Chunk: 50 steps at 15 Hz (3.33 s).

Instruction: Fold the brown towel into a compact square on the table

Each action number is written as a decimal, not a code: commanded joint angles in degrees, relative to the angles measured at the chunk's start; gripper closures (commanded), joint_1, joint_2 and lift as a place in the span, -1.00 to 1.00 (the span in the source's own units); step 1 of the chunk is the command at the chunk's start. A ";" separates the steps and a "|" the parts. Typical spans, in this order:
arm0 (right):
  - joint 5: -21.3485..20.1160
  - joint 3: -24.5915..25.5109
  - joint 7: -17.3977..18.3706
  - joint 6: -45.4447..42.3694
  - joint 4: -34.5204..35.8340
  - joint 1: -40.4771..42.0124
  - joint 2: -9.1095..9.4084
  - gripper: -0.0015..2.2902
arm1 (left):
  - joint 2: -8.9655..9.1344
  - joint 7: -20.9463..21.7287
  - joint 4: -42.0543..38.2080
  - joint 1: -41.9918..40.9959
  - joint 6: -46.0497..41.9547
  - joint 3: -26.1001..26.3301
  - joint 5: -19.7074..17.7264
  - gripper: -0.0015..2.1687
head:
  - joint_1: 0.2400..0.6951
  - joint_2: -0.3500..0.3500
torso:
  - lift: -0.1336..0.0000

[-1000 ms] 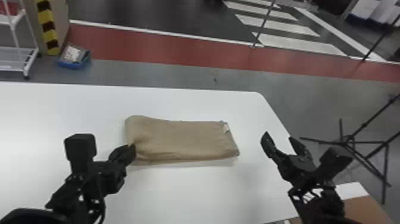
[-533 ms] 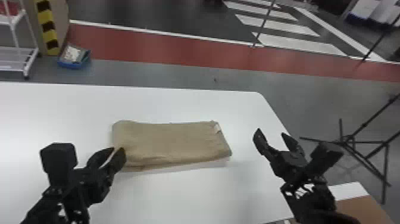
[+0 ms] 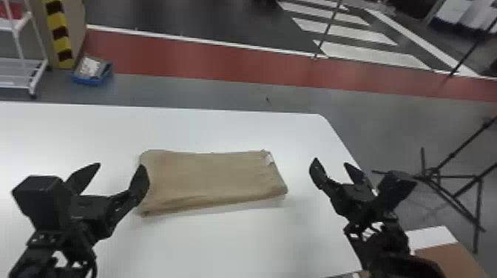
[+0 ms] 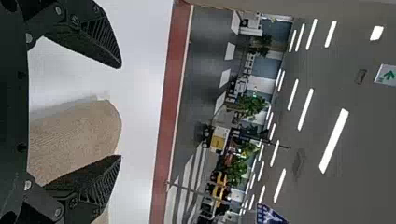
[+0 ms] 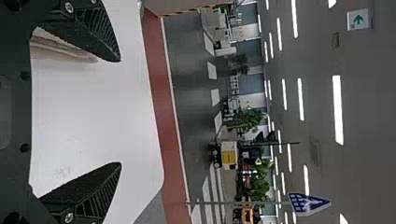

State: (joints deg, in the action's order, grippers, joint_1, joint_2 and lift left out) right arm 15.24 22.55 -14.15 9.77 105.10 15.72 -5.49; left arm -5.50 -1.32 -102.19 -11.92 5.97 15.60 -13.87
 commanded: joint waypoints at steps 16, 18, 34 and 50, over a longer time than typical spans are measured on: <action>-3.02 -3.65 0.08 1.09 -4.64 -3.50 0.12 -0.92 | 1.99 0.09 26.07 18.16 3.66 6.37 1.12 0.98 | 1.00 -1.00 | -0.67; -3.20 -4.01 0.26 1.09 -4.73 -3.77 0.21 -0.92 | 1.99 0.18 26.95 18.51 1.91 6.28 1.04 0.98 | 1.00 -0.97 | -0.67; -10.14 -8.40 -6.60 25.70 -15.98 -21.26 -4.80 -0.84 | 1.63 1.49 15.70 13.06 3.31 7.43 1.65 0.98 | 1.00 -0.99 | -0.67; -13.66 -10.68 -12.92 43.63 -15.10 -24.51 -4.97 -0.57 | 1.63 1.41 15.88 12.80 10.52 6.11 2.00 0.98 | 1.00 -0.83 | -0.67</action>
State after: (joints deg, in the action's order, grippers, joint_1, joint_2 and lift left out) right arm 1.27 11.79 -26.94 53.35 89.67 -9.18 -10.51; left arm -3.95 0.00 -86.34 0.78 14.51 21.79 -11.95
